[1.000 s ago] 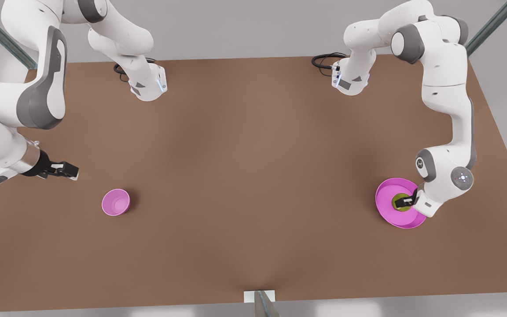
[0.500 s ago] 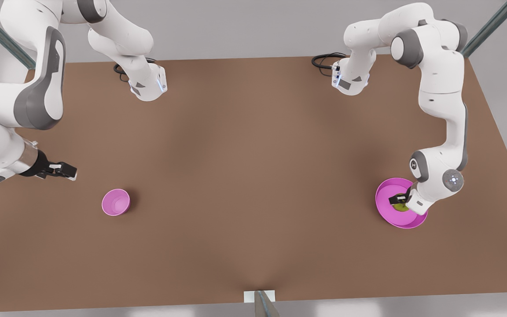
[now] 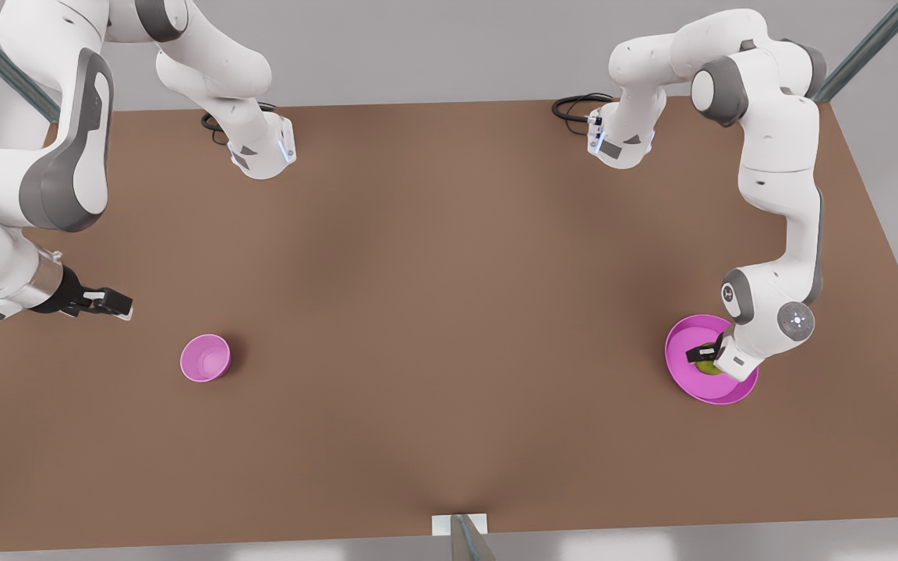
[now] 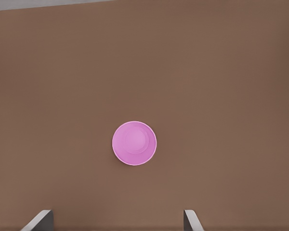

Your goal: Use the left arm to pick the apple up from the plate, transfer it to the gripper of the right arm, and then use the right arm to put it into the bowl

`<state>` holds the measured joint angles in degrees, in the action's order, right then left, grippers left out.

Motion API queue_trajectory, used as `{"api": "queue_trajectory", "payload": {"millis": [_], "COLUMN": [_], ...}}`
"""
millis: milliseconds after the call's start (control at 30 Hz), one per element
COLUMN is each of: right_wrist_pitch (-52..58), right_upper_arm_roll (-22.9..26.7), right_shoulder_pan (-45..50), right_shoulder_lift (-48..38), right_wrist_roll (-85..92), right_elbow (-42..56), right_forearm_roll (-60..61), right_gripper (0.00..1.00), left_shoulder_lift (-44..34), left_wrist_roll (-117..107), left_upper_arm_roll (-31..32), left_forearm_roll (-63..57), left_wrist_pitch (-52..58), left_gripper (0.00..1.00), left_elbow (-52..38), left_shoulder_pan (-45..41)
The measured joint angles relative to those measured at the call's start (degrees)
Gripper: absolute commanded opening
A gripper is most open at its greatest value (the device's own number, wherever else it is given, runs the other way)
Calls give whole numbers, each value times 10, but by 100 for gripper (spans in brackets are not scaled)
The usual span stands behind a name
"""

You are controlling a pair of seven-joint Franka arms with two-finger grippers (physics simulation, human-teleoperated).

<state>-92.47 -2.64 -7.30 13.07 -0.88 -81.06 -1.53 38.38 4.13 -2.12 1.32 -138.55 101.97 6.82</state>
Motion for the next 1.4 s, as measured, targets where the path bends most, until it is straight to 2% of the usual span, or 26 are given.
{"api": "queue_trajectory", "payload": {"millis": [167,267,367,433,600,733,867,1000,1133,1400], "right_wrist_pitch": [0,0,-1,0,-10,-68,-156,-210,-256,-292], "right_upper_arm_roll": [-1,-1,-1,-2,-10,-14,-65,-93,-100,-100], "right_shoulder_pan": [-2,-3,-2,-2,3,62,95,105,131,153], "right_shoulder_lift": [0,0,2,10,55,110,134,157,193,247], "right_wrist_roll": [0,1,2,2,1,4,21,62,98,200], "right_elbow": [0,0,-1,-5,-6,-9,-51,-86,-67,-68], "right_forearm_roll": [0,0,7,66,281,478,608,754,815,910], "right_gripper": [100,100,100,100,100,100,100,99,100,100], "left_shoulder_lift": [-37,-81,-106,-113,-121,-104,-65,-10,51,100], "left_wrist_roll": [2,3,3,8,58,133,230,350,459,671], "left_upper_arm_roll": [6,55,139,181,224,248,252,253,255,285], "left_forearm_roll": [0,5,35,84,219,334,439,591,698,824], "left_wrist_pitch": [10,28,46,60,90,100,94,71,50,22], "left_gripper": [89,89,89,89,89,89,89,89,89,89], "left_elbow": [-2,-3,-4,-5,-6,-28,-75,-131,-220,-247], "left_shoulder_pan": [-3,-1,-1,-2,-4,-34,-93,-154,-201,-214]}}
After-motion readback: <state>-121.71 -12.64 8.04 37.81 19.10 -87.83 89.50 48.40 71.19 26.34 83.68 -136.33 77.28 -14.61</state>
